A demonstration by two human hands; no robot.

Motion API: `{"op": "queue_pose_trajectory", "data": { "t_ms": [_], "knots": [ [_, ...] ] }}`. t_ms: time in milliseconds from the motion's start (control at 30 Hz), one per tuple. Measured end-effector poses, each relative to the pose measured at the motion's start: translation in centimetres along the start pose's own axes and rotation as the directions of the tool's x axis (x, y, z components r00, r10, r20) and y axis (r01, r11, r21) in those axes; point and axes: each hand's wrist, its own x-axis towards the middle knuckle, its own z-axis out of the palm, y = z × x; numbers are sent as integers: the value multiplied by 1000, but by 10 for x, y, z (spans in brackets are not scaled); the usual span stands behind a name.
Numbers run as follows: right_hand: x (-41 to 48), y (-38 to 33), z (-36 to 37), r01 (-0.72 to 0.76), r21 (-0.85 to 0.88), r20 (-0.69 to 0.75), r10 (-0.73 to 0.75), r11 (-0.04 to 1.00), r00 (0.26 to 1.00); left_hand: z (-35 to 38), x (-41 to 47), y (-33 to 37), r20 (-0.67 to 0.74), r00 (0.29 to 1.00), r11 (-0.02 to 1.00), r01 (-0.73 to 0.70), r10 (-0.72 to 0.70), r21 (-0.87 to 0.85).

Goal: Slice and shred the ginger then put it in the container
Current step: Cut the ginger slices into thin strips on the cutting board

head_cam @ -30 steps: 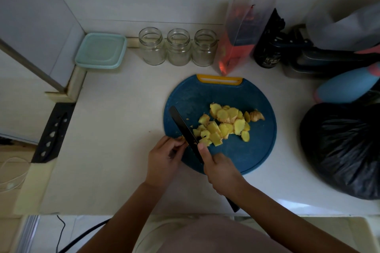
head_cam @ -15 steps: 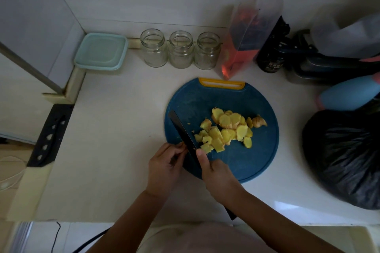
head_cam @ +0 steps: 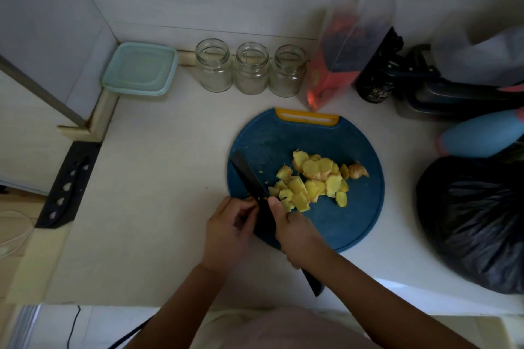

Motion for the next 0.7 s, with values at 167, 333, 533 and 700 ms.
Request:
{"op": "queue_pose_trajectory", "data": {
  "t_ms": [167,333,533,700],
  "knots": [
    [-3,17,-2,-53,20,-6,53,998,999,0,3,1,-6,1000,1000,-6,6,-23],
    [-17,22,3,-20,-50,-33,18,999,999,-2,1,0,-4,998,998,-69,69,2],
    [-14,34,11,-41,-187,-173,8,981,985,1,4,0,-38,999,998,14,-16,-59],
    [-19,39,-1,-72,93,-87,81,993,993,2,4,0,-8,999,999,-33,33,-28]
  ]
}}
